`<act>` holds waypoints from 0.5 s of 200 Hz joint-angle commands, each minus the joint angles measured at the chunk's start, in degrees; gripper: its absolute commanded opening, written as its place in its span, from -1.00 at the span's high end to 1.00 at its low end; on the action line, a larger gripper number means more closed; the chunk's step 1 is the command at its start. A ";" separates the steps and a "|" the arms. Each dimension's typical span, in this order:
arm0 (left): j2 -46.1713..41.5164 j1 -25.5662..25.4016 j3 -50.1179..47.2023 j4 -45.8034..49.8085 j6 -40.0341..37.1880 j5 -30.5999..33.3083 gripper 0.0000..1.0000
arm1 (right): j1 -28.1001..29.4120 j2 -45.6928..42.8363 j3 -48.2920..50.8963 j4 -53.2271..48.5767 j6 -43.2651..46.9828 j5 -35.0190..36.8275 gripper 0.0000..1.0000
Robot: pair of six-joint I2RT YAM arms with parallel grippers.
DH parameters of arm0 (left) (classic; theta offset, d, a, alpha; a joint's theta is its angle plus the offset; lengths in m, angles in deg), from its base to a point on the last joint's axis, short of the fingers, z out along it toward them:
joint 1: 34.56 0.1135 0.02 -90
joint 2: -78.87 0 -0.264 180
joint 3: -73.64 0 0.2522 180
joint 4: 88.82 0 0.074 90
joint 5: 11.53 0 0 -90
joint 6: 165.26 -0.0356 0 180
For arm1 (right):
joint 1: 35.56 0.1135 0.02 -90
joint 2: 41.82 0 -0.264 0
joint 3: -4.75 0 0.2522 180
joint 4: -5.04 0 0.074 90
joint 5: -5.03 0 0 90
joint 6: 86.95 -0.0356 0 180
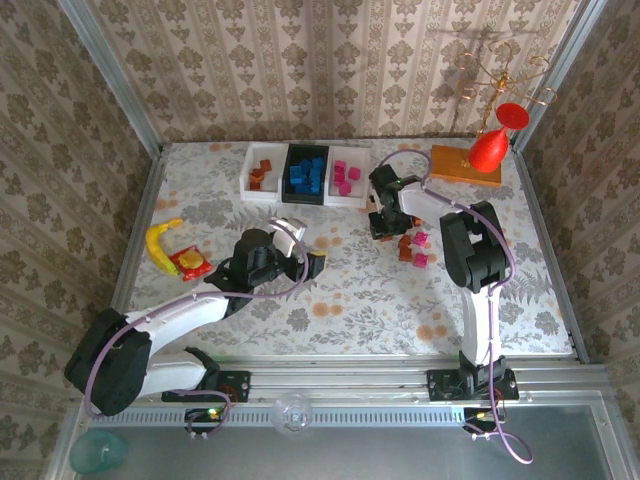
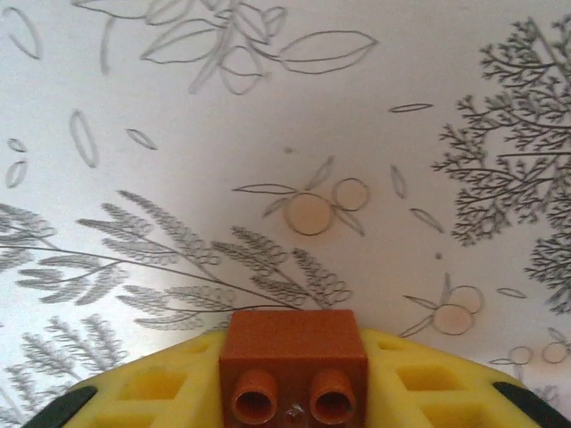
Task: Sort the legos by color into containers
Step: Pick up the lego from the center of the table.
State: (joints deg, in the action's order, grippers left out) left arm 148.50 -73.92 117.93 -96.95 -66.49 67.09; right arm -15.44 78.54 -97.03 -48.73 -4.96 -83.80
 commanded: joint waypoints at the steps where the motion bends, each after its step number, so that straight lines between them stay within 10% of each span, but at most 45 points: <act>1: -2.56 0.75 0.72 2.13 -0.22 5.71 -0.71 | 3.67 -3.89 0.45 4.25 0.00 -6.24 0.29; 39: -8.45 8.93 -3.68 1.29 8.03 8.07 -0.71 | 8.06 -7.12 2.42 26.47 -8.38 -21.82 0.33; 100: -15.03 12.15 -7.80 -0.29 10.73 12.15 -0.71 | 13.57 8.66 -16.06 43.63 -17.50 -17.96 0.33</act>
State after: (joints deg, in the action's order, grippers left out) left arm 135.21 -62.20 110.98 -95.95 -57.86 77.06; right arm -2.89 79.89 -104.93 -14.08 -17.35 -102.33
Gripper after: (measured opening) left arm 0.854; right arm 0.336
